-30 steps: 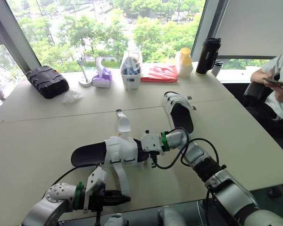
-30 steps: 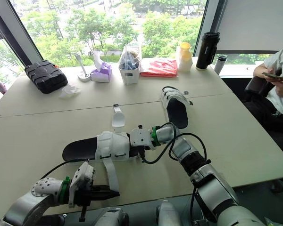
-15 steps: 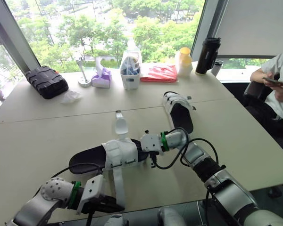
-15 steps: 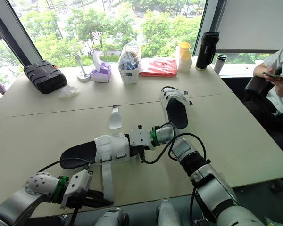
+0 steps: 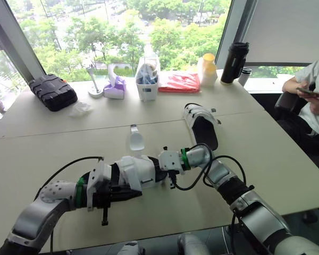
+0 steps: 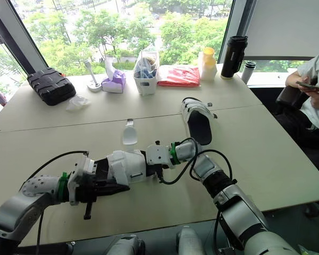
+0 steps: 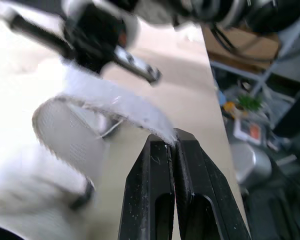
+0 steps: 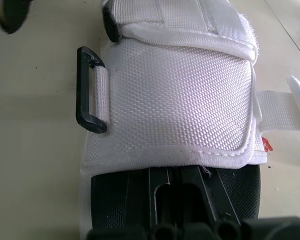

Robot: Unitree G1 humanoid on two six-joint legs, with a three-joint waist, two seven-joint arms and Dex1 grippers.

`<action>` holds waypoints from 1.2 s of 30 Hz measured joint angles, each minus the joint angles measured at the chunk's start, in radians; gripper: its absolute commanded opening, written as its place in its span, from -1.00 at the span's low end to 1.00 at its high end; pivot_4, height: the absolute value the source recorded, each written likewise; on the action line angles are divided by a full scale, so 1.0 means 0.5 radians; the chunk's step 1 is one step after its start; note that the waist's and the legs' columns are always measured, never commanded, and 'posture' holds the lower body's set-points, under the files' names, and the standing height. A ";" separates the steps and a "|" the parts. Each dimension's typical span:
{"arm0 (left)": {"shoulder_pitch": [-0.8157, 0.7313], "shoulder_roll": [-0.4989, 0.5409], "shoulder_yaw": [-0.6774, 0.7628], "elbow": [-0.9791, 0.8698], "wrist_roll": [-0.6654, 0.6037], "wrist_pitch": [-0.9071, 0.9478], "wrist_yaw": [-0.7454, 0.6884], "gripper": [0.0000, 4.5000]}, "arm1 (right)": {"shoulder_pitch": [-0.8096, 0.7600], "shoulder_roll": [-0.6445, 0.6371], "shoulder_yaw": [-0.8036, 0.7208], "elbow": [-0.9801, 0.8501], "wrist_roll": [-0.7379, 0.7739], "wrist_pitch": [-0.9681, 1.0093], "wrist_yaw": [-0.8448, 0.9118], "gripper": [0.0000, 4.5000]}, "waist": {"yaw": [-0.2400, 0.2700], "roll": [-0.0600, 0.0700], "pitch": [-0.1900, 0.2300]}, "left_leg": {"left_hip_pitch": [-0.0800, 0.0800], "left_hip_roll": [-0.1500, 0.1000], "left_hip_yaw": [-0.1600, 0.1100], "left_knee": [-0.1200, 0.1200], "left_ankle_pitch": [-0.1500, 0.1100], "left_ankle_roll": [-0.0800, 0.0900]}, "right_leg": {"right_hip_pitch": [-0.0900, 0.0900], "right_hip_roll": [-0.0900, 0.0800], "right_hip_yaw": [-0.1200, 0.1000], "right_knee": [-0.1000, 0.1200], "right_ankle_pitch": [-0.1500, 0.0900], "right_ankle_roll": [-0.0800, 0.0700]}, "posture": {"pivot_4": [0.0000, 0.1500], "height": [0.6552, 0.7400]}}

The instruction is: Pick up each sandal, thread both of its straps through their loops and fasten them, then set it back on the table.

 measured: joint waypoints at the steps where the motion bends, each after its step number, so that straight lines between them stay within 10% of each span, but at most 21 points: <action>1: -0.033 -0.030 0.014 0.017 -0.030 0.025 0.025 -0.98 | -0.001 0.002 0.001 0.004 0.000 -0.007 0.000 -1.00 | -0.001 0.000 0.000 | 0.000 0.000 0.000 0.000 0.000 0.000 | 0.000 0.000 0.000 0.000 0.000 0.001 | 1.00 1.00; 14: -0.207 -0.217 0.116 0.168 -0.327 0.466 0.301 -0.98 | -0.004 0.002 0.006 0.006 -0.004 -0.016 -0.003 -1.00 | -0.002 0.000 0.000 | 0.000 -0.001 0.000 0.000 0.000 0.000 | 0.000 0.001 -0.001 0.001 0.007 0.000 | 1.00 1.00; 18: -0.240 -0.235 0.176 0.164 -0.494 0.661 0.388 -0.43 | -0.004 0.002 0.006 0.005 -0.004 -0.016 -0.004 -1.00 | -0.001 -0.001 0.000 | 0.000 -0.001 -0.001 0.000 0.000 0.000 | 0.000 0.001 -0.001 0.001 0.008 0.001 | 1.00 1.00; 24: -0.398 -0.318 0.334 0.162 -0.722 0.839 0.584 0.93 | -0.004 0.002 0.007 0.003 -0.007 -0.016 -0.006 -1.00 | -0.001 -0.001 0.000 | 0.000 -0.001 -0.001 0.000 0.000 -0.001 | 0.000 0.001 -0.001 0.001 0.008 0.001 | 1.00 1.00; 36: -0.511 -0.430 0.488 0.425 -0.560 0.613 0.790 0.98 | -0.003 0.002 0.006 0.002 -0.009 -0.016 -0.007 -1.00 | 0.000 -0.002 -0.001 | 0.000 -0.002 -0.001 0.000 0.001 -0.002 | 0.000 0.001 -0.001 0.000 0.009 0.001 | 1.00 1.00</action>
